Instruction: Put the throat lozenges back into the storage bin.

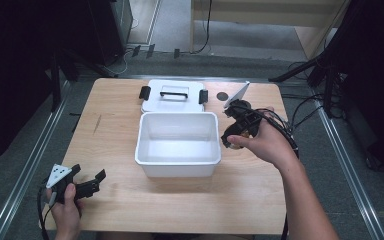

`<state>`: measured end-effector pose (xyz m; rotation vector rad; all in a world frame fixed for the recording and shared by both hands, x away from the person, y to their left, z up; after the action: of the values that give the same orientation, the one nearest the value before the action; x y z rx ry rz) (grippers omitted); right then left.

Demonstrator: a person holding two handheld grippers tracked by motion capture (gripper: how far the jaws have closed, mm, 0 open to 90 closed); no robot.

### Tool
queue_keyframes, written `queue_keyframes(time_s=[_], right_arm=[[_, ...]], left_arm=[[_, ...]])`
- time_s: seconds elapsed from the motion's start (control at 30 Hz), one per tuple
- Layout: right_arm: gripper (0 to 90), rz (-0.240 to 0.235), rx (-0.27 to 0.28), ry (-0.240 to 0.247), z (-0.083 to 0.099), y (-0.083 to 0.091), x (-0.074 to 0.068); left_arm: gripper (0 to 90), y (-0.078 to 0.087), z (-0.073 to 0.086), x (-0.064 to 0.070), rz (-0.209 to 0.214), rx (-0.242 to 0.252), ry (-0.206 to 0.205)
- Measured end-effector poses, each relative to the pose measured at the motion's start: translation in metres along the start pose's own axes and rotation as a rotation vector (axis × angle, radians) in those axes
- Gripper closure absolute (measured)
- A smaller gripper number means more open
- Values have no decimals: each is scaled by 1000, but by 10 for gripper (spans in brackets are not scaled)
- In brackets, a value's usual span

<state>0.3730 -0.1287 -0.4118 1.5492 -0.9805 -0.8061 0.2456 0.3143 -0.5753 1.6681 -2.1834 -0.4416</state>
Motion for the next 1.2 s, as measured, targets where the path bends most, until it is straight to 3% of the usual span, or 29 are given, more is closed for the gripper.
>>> queue_keyframes(time_s=[0.47, 0.73, 0.83, 0.87, 0.9, 1.0, 1.07, 1.1, 1.2], right_arm=[[205, -16, 11, 87, -20, 2, -38], [204, -21, 1, 138, -27, -7, -58], [204, -27, 21, 218, -29, -10, -69], [204, -27, 21, 218, -29, -10, -69], [204, -43, 36, 270, -29, -13, -73], [204, -69, 38, 312, -29, -16, -74], [204, -74, 55, 364, -29, -20, -75], [204, -66, 69, 423, -28, -23, -75], [204, -63, 85, 490, -26, -28, -76]], left_arm=[[0, 0, 0, -1, 2, 0, 5], [0, 0, 0, -1, 4, -1, 5], [0, 0, 0, -1, 4, -1, 7], [0, 0, 0, -1, 4, -1, 6], [0, 0, 0, -1, 5, -1, 6], [0, 0, 0, -1, 5, -1, 6], [0, 0, 0, -1, 5, 0, 7], [0, 0, 0, -1, 5, 0, 6], [0, 0, 0, -1, 6, -1, 6]])
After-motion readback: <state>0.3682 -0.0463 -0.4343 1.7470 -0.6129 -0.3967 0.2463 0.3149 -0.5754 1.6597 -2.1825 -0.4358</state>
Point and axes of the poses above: each handheld gripper's, and its own axes: y roughly backward along the jaws, z roughly out of its underside, x roughly to its right, the point moved 5 cm from there along -y, roughly forward along the jaws, and after that the axes turned 8 degrees about -y, right-handed, at the moved point
